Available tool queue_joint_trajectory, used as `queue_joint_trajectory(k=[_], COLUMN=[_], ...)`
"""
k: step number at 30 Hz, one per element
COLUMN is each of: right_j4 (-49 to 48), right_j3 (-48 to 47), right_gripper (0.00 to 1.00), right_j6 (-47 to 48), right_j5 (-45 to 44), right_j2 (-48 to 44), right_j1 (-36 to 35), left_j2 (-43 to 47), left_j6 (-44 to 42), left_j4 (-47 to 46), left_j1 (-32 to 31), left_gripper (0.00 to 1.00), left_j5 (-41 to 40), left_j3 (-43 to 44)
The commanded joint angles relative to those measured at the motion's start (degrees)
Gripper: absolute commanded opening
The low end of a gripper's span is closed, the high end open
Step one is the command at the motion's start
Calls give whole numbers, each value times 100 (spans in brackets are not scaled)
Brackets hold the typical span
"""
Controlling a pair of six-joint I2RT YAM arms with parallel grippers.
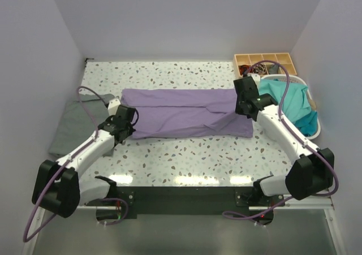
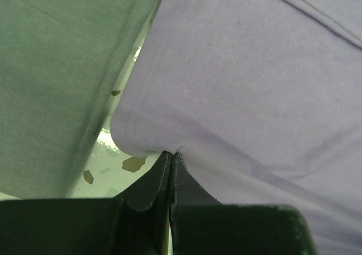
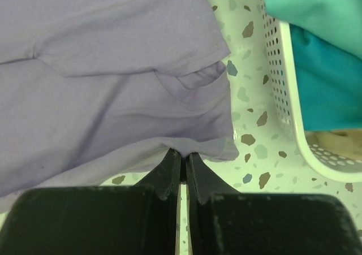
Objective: Fold and stack the t-shirts
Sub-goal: Fold the tshirt
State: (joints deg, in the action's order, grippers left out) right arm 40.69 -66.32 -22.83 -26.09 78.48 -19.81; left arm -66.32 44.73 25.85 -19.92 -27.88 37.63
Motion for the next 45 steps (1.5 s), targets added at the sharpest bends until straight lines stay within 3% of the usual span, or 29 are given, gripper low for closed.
queue_joint_trajectory(k=[1, 19, 22, 24, 26, 37, 38, 40, 43, 44, 45], right_j4=[-131, -263, -219, -263, -254, -518, -544, -746, -897, -844, -878], right_j3=[-398, -1023, -1286, -1427, -1610, -1919, -1954, -1885, -1910, -1928, -1902], right_gripper=[0, 0, 0, 0, 0, 0, 0, 0, 22, 37, 44], right_j6=[270, 270, 288, 297, 305, 499, 499, 586, 718, 718, 745], right_j5=[-362, -266, -187, -143, -134, -353, -379, -441, -687, -774, -793], right_j2=[132, 1626, 1951, 2066, 2250, 2602, 2672, 2716, 2795, 2805, 2752], right_j1=[91, 188, 188, 188, 180, 188, 180, 180, 188, 188, 206], left_j2=[-669, -2919, -3105, -3115, -3115, -2746, -2719, -2562, -2087, -1999, -1833], left_j6=[-711, -1634, -1634, -1634, -1652, -1573, -1529, -1450, -1458, -1476, -1519], left_j4=[-352, -801, -818, -800, -722, -176, -133, -237, -607, -642, -755], left_j1=[129, 823, 832, 832, 832, 946, 946, 946, 946, 946, 946], left_gripper=[0, 1, 8, 7, 19, 19, 27, 33, 60, 61, 62], left_j5=[36, 924, 1048, 925, 776, 90, 29, -42, 36, 106, 203], left_j3=[525, 2292, 2372, 2346, 2346, 2012, 2020, 1951, 1696, 1669, 1634])
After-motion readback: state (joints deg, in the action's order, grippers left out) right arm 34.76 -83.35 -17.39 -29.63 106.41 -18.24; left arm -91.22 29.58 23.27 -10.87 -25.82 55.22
